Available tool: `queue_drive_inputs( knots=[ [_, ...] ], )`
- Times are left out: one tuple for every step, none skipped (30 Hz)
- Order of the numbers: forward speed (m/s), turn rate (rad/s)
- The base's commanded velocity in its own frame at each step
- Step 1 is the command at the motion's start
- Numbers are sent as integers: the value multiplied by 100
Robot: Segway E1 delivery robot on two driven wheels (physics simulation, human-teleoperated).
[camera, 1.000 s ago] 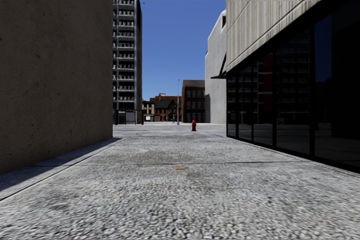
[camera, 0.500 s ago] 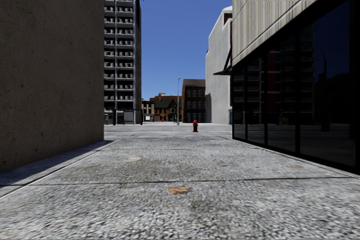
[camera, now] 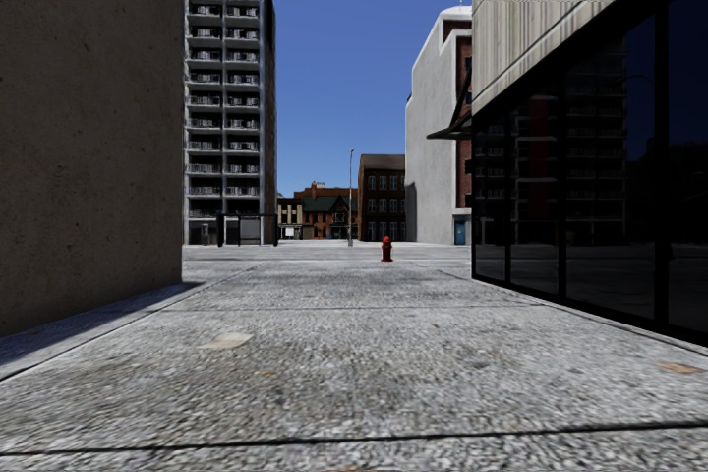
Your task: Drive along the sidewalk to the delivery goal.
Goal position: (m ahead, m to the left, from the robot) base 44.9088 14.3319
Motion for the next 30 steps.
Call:
queue_drive_inputs(
  knots=[
    [200,0],
    [200,0],
    [200,0],
    [200,0],
    [200,0],
    [200,0],
    [200,0],
    [200,0],
    [200,0],
    [200,0],
    [200,0],
    [200,0],
    [200,0],
    [200,0],
    [200,0],
    [200,0],
    [200,0],
    [200,0],
    [200,0],
    [200,0],
    [200,0],
    [200,0],
    [200,0],
    [200,0],
    [200,0],
    [200,0],
    [200,0],
    [200,0],
    [200,0],
    [200,0]
  ],
)
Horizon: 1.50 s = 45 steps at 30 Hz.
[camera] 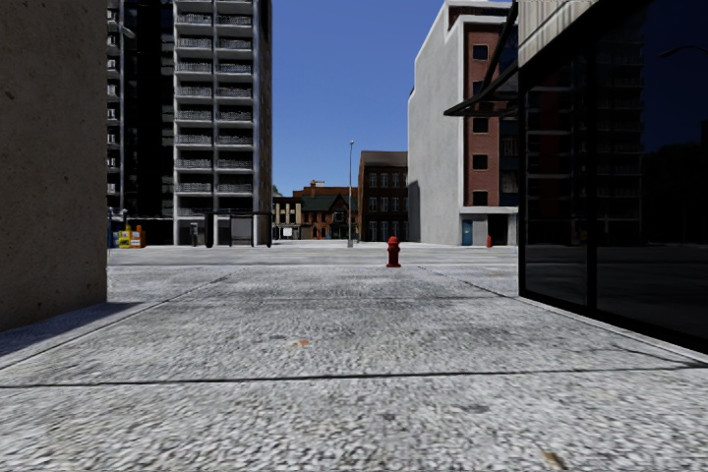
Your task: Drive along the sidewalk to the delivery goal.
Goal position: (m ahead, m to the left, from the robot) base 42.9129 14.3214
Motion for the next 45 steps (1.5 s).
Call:
queue_drive_inputs(
  knots=[
    [200,0],
    [200,0],
    [200,0],
    [200,0],
    [200,0],
    [200,0],
    [200,0],
    [200,6],
    [200,6],
    [200,10],
    [200,16],
    [200,16],
    [200,17],
    [200,18],
    [200,18],
    [200,18],
    [200,21],
    [200,23],
    [200,23],
    [200,28],
    [200,31],
    [200,39],
    [200,39],
    [200,44],
    [200,48],
    [200,50],
    [200,50],
    [200,51],
    [200,51],
    [200,51],
    [200,51],
    [200,51],
    [200,51],
    [200,51],
    [200,51],
    [200,51],
    [200,51],
    [200,51],
    [200,51],
    [200,51],
    [200,51],
    [200,51],
    [200,51],
    [200,51],
    [200,51]
  ],
)
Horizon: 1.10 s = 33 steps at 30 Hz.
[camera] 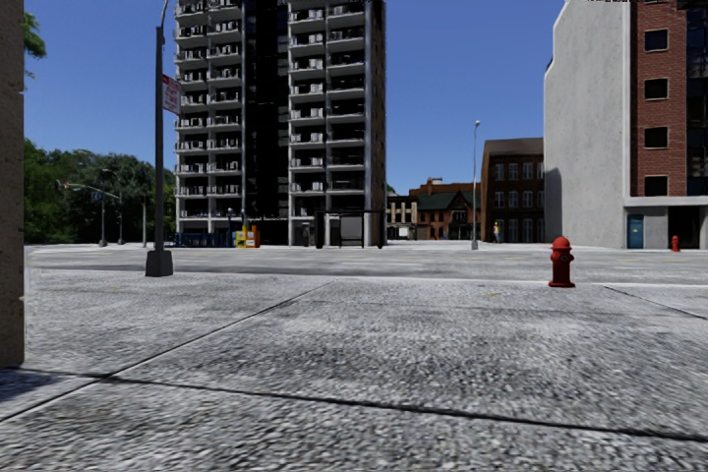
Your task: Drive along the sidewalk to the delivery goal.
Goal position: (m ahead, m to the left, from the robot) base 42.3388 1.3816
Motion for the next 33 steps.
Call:
queue_drive_inputs(
  knots=[
    [200,51],
    [200,51],
    [200,51],
    [200,51],
    [200,51],
    [200,51],
    [200,51],
    [200,51],
    [200,51],
    [200,50],
    [200,50],
    [200,50],
    [200,50],
    [200,50],
    [200,50],
    [200,50],
    [200,50],
    [200,50],
    [200,50],
    [200,50],
    [200,50],
    [200,50],
    [200,50],
    [200,50],
    [200,51],
    [200,51],
    [200,51],
    [200,51],
    [200,52],
    [200,52],
    [200,52],
    [200,52],
    [200,52]
  ],
)
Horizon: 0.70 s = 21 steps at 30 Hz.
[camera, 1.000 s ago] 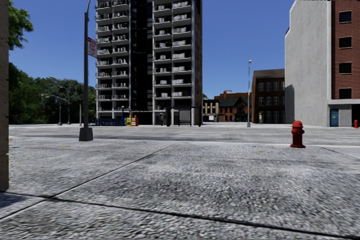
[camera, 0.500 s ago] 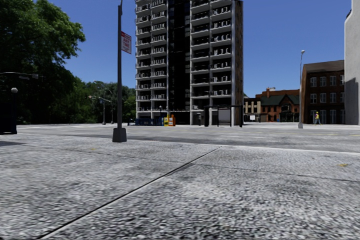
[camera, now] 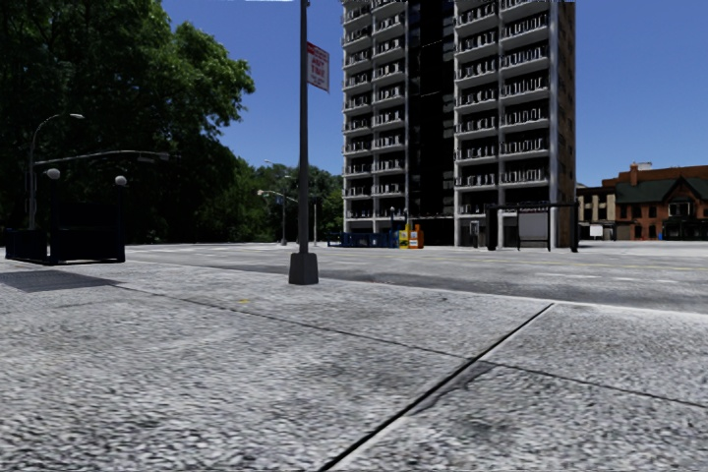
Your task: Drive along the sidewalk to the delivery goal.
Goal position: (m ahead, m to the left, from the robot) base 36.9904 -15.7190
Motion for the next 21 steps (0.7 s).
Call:
queue_drive_inputs(
  knots=[
    [200,52],
    [200,55],
    [200,61],
    [200,65],
    [200,65],
    [200,66],
    [200,67],
    [200,67],
    [200,67],
    [200,67],
    [200,67],
    [200,67],
    [200,67],
    [200,67],
    [200,67],
    [200,67],
    [200,67],
    [200,67],
    [200,67],
    [200,64],
    [200,62]
  ],
)
